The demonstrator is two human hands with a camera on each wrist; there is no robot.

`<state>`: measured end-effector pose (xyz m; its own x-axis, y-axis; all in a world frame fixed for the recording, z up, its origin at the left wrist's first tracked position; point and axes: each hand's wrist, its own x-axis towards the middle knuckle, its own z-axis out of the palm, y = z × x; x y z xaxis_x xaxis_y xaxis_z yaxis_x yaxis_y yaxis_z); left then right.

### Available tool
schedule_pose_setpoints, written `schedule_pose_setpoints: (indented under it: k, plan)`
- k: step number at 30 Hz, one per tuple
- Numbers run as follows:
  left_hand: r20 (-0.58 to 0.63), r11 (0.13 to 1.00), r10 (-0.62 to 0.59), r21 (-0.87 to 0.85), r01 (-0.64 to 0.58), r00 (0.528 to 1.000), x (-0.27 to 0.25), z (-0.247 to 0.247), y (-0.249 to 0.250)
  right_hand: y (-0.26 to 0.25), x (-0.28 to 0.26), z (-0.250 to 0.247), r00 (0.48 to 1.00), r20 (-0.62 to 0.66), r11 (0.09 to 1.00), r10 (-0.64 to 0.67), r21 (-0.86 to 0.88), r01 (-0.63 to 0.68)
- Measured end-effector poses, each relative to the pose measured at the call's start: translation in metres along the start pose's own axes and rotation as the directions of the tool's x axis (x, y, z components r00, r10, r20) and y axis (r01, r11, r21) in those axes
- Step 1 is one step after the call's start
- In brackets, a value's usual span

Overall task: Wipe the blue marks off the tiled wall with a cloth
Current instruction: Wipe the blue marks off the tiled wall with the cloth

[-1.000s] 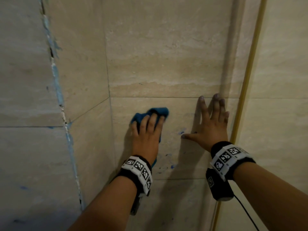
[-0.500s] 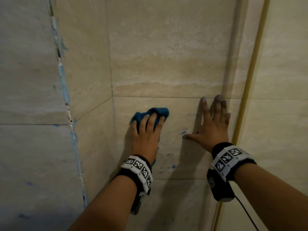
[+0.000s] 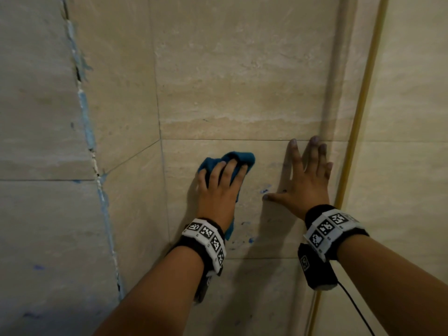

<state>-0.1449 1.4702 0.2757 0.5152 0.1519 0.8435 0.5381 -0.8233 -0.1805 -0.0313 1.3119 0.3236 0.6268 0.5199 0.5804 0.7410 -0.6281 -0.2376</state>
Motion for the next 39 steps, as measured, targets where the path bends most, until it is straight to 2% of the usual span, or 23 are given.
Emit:
schedule_pose_setpoints:
  k: [2, 4, 6, 10, 12, 14, 19, 24, 30, 32, 34, 35, 37, 39]
  plan:
    - [-0.015, 0.997, 0.076, 0.007, -0.076, 0.997, -0.009, 0.003, -0.001, 0.000, 0.000, 0.001, 1.000, -0.002, 1.000, -0.002, 0.002, 0.002]
    - [-0.010, 0.994, 0.104, 0.023, -0.104, 0.995, -0.017, 0.008, -0.004, 0.001, -0.001, 0.001, 1.000, -0.003, 1.000, -0.005, 0.001, 0.005]
    - [-0.015, 0.997, 0.066, 0.043, -0.066, 0.998, -0.016, 0.007, -0.005, 0.001, 0.000, 0.002, 1.000, -0.003, 1.000, -0.007, 0.002, 0.007]
    - [-0.059, 0.995, -0.095, 0.023, 0.097, 0.994, 0.008, -0.007, 0.002, 0.001, 0.000, 0.002, 1.000, 0.000, 1.000, -0.006, -0.002, 0.006]
    - [-0.090, 0.994, -0.108, 0.009, 0.110, 0.990, 0.017, -0.008, 0.005, 0.001, 0.000, 0.003, 1.000, -0.007, 1.000, -0.007, 0.000, 0.007]
    - [-0.094, 0.995, -0.095, 0.024, 0.097, 0.991, 0.016, -0.009, 0.007, 0.001, 0.000, 0.003, 1.000, -0.015, 1.000, -0.012, 0.005, 0.012]
    - [-0.052, 0.997, 0.056, 0.061, -0.053, 0.997, -0.014, 0.006, 0.009, 0.002, 0.000, 0.006, 0.999, -0.038, 1.000, -0.020, 0.010, 0.021]
    - [-0.020, 0.998, 0.017, 0.067, -0.015, 1.000, -0.035, 0.014, 0.005, 0.004, 0.002, 0.010, 0.998, -0.054, 1.000, -0.024, 0.005, 0.024]
    - [0.121, 0.990, -0.139, 0.004, 0.140, 0.983, -0.050, 0.011, 0.000, 0.005, 0.000, 0.009, 0.997, -0.070, 0.999, -0.042, -0.015, 0.041]
    - [0.210, 0.983, -0.173, -0.019, 0.181, 0.962, -0.050, 0.003, -0.002, 0.006, -0.007, 0.013, 0.995, -0.087, 0.998, -0.052, -0.030, 0.050]
    - [0.330, 0.965, -0.238, -0.025, 0.260, 0.914, -0.048, 0.000, -0.004, 0.007, -0.019, 0.021, 0.995, -0.097, 1.000, -0.014, -0.017, 0.013]
    - [0.333, 0.958, -0.257, -0.038, 0.285, 0.907, -0.047, -0.002, -0.005, 0.007, -0.025, 0.026, 0.996, -0.091, 1.000, 0.017, 0.000, -0.017]
    - [0.167, 0.957, -0.276, -0.039, 0.286, 0.947, -0.045, -0.003, -0.004, 0.009, -0.034, 0.035, 0.996, -0.055, 0.997, 0.071, 0.017, -0.070]
    - [0.078, 0.963, -0.264, -0.028, 0.267, 0.961, -0.048, 0.010, -0.004, 0.011, -0.037, 0.040, 0.996, -0.019, 0.997, 0.082, 0.018, -0.081]
